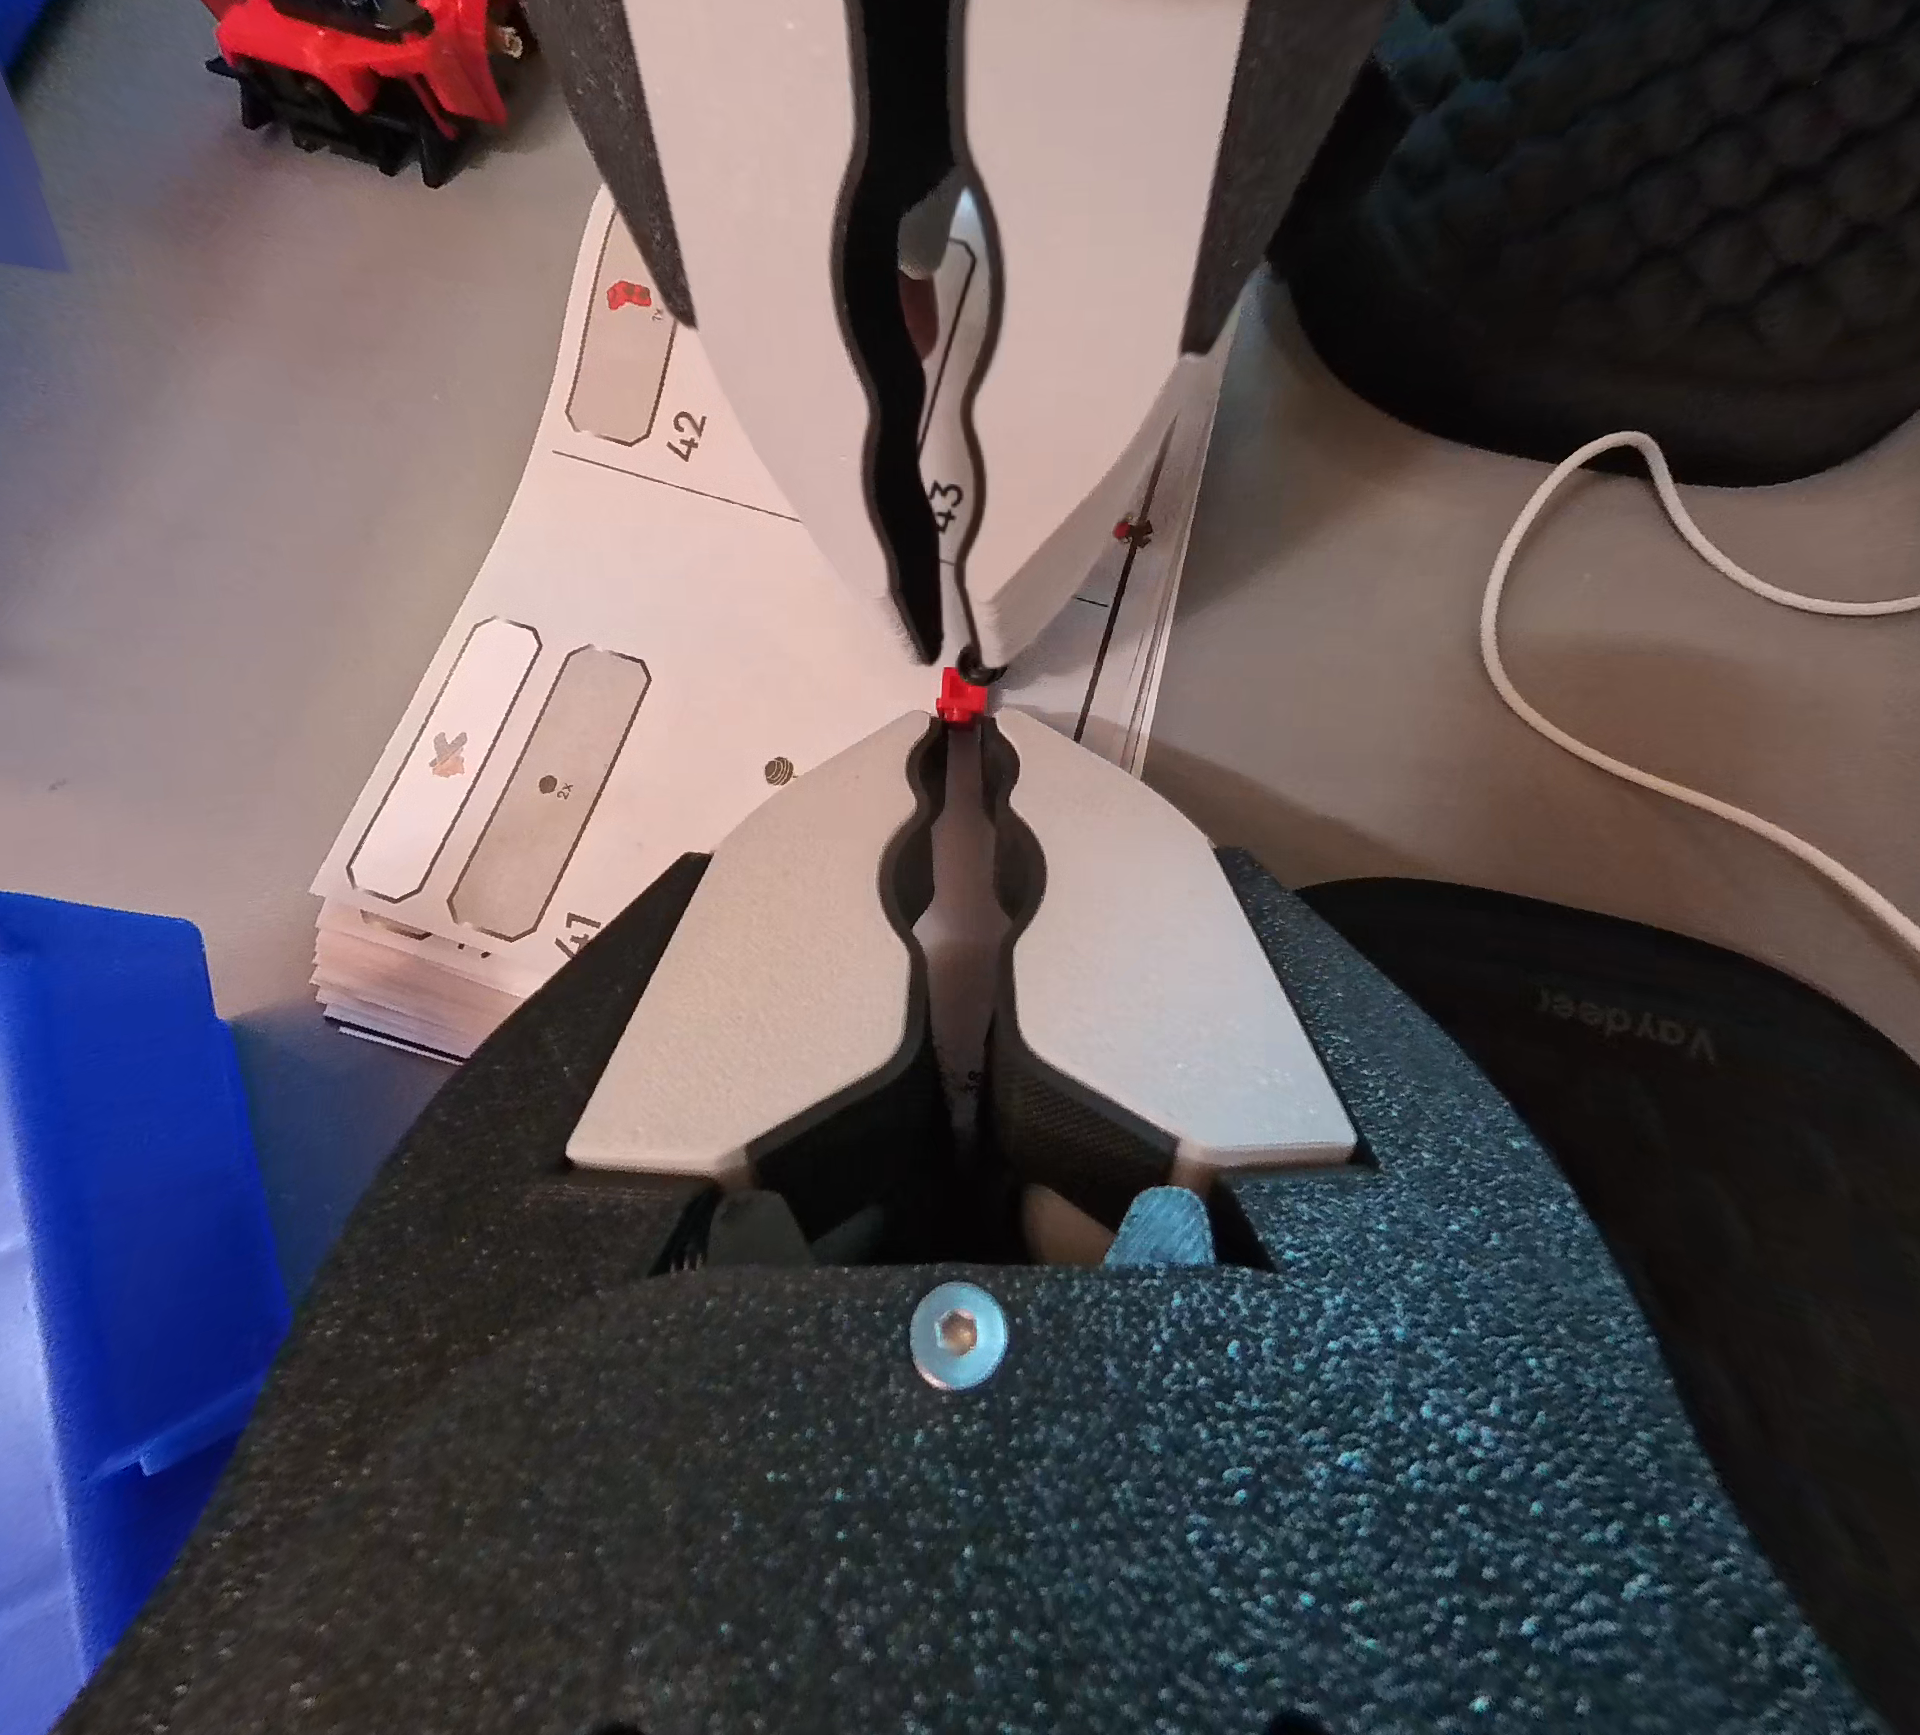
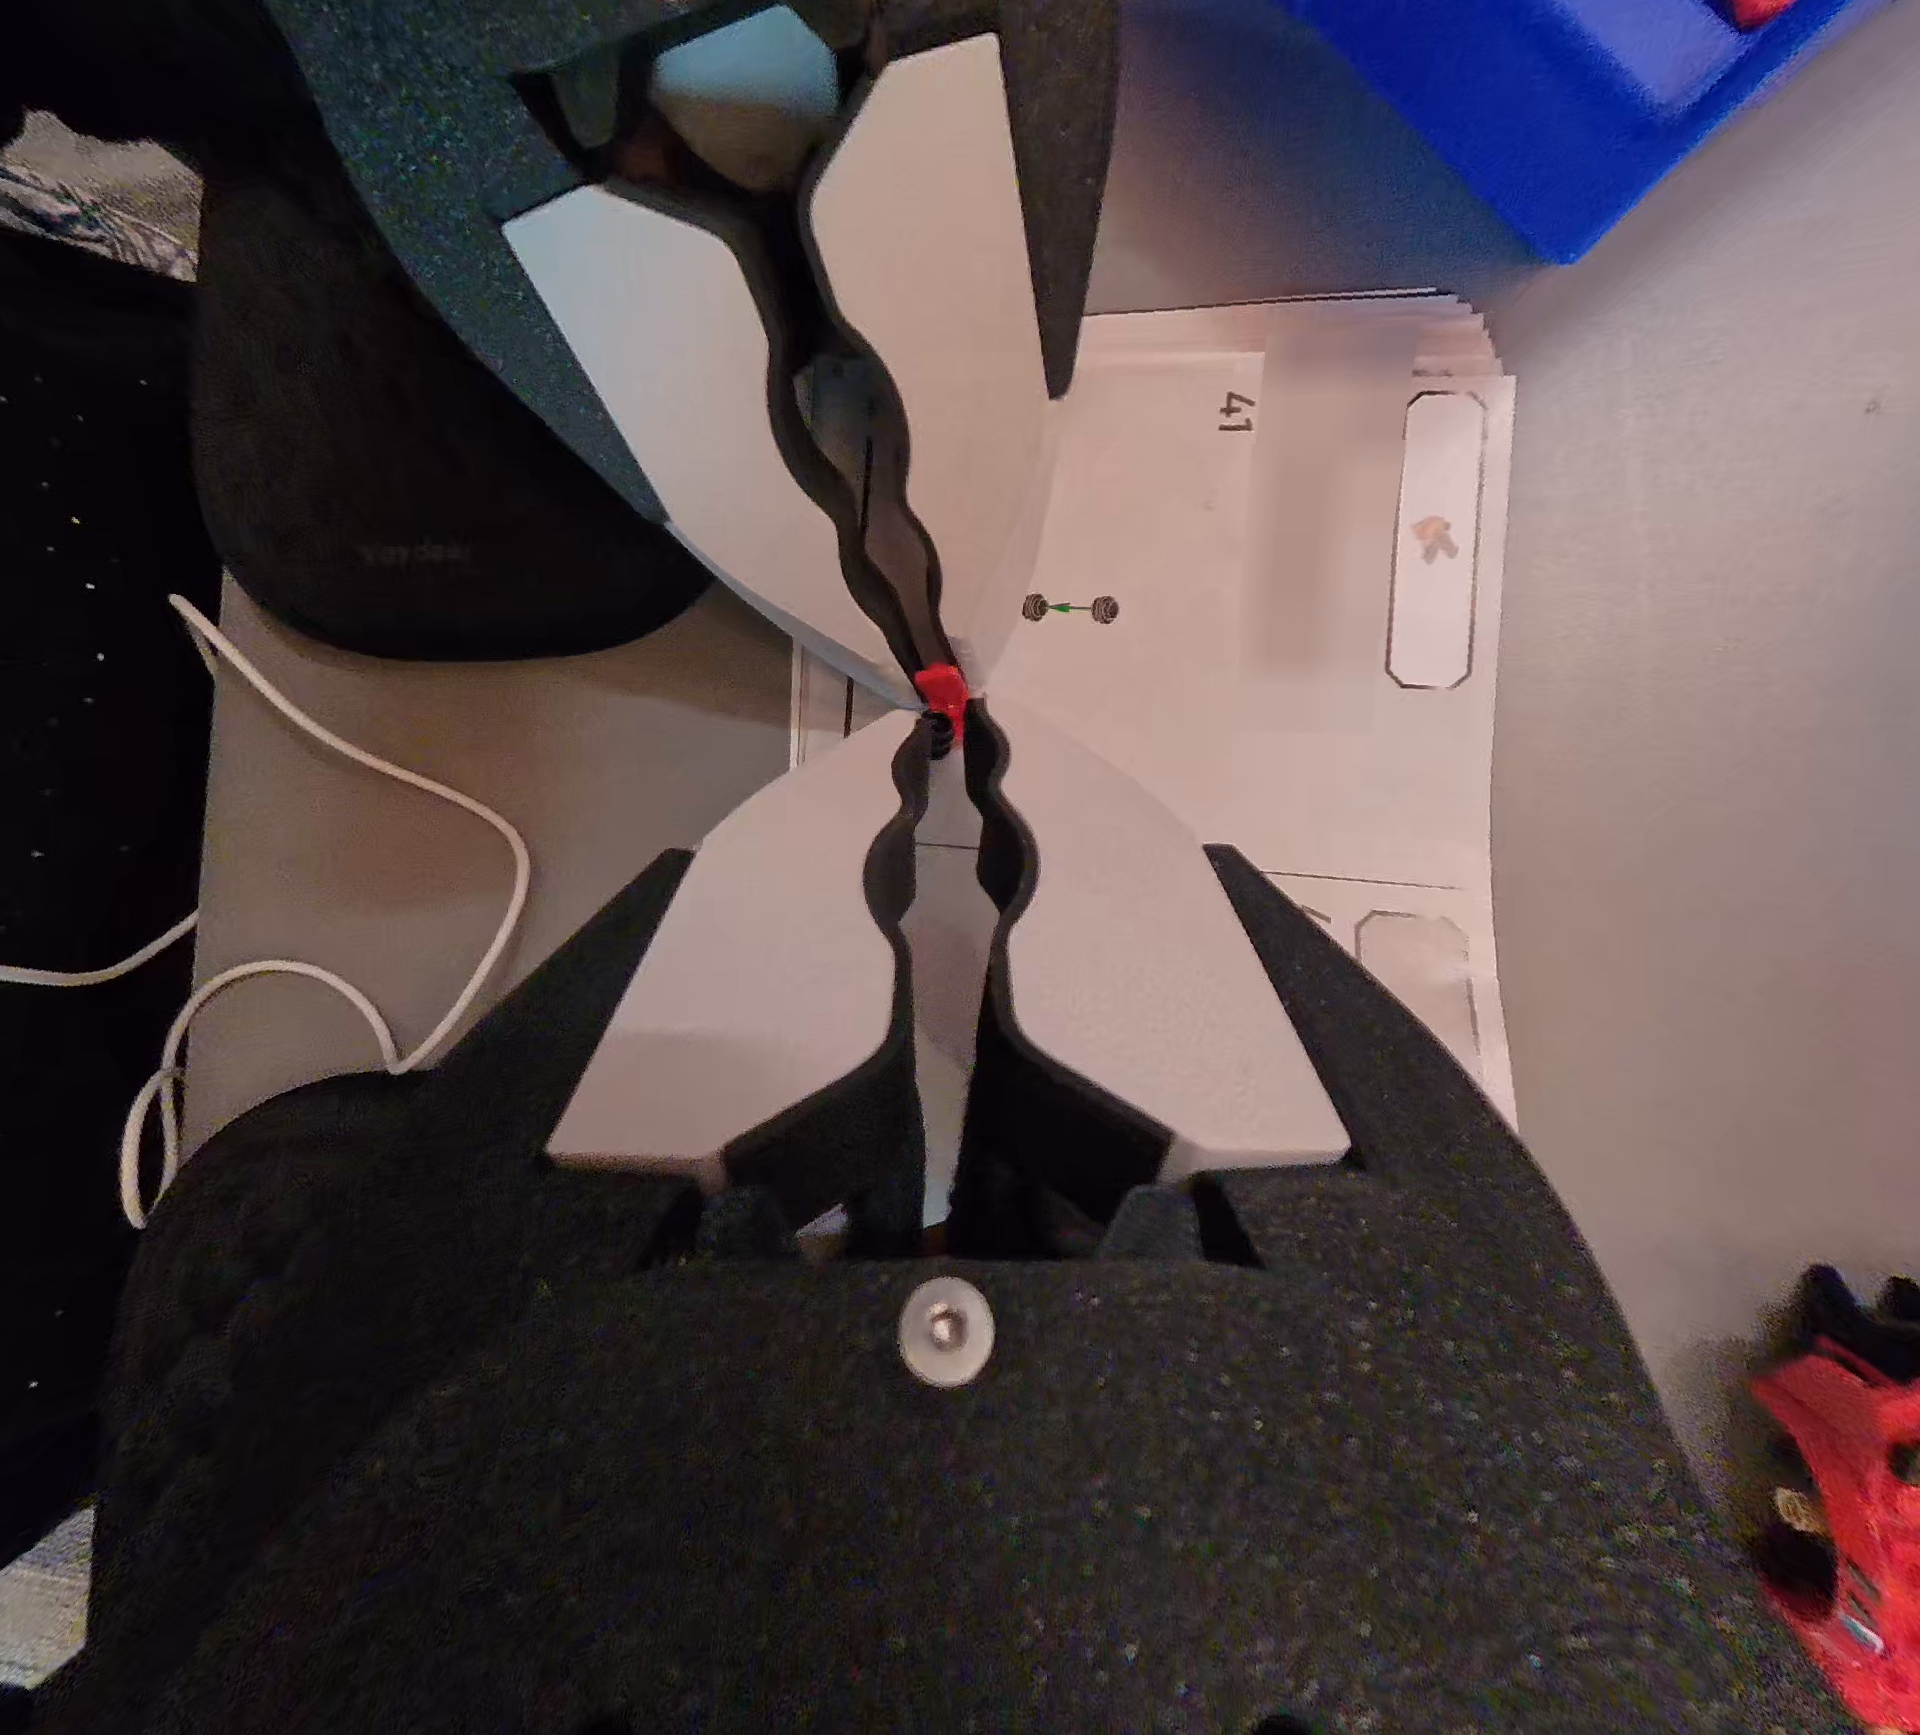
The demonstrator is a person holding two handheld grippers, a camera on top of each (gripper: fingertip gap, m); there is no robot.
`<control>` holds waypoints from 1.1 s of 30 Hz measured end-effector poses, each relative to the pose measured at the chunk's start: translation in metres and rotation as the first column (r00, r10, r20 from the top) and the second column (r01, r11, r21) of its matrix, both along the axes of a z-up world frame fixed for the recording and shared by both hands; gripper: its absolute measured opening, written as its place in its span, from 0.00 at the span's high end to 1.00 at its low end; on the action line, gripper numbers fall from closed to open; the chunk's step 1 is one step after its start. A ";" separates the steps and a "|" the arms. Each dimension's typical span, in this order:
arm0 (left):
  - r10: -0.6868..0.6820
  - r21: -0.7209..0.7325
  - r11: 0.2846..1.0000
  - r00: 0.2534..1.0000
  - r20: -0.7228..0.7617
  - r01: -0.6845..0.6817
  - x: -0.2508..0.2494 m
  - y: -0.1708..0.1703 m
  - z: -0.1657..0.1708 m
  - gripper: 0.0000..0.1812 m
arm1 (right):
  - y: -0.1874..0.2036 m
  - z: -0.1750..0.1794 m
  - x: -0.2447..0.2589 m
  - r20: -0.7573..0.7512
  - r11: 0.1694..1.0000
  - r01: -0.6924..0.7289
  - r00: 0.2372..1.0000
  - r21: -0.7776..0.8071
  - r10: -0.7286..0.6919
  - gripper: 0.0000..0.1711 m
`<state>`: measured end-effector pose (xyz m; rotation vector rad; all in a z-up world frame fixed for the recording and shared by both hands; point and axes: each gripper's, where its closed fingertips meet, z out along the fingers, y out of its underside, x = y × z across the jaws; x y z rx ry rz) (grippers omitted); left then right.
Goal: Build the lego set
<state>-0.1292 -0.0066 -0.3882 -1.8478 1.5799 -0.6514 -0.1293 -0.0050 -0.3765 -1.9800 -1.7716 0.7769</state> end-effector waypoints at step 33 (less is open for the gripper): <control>-0.004 0.005 1.000 1.000 0.007 0.004 0.001 0.001 0.000 0.97 | 0.018 0.000 0.009 -0.024 0.992 -0.118 0.993 -0.049 0.117 0.94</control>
